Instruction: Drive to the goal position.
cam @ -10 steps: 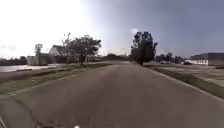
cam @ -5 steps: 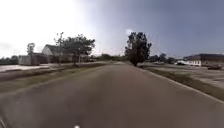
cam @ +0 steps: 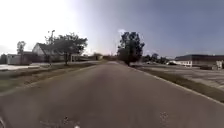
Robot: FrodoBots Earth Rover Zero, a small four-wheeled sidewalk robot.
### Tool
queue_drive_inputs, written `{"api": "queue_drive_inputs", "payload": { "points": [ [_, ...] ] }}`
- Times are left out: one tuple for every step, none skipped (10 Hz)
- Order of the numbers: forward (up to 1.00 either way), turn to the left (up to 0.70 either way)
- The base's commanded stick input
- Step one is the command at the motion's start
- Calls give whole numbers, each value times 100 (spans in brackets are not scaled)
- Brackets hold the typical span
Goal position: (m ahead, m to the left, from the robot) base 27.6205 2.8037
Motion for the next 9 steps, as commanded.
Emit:
{"api": "queue_drive_inputs", "payload": {
  "points": [
    [100,-7],
    [100,-7],
    [100,-7],
    [100,-7],
    [100,-6],
    [100,-6],
    [100,-6],
    [100,-6],
    [100,-6]
  ]
}}
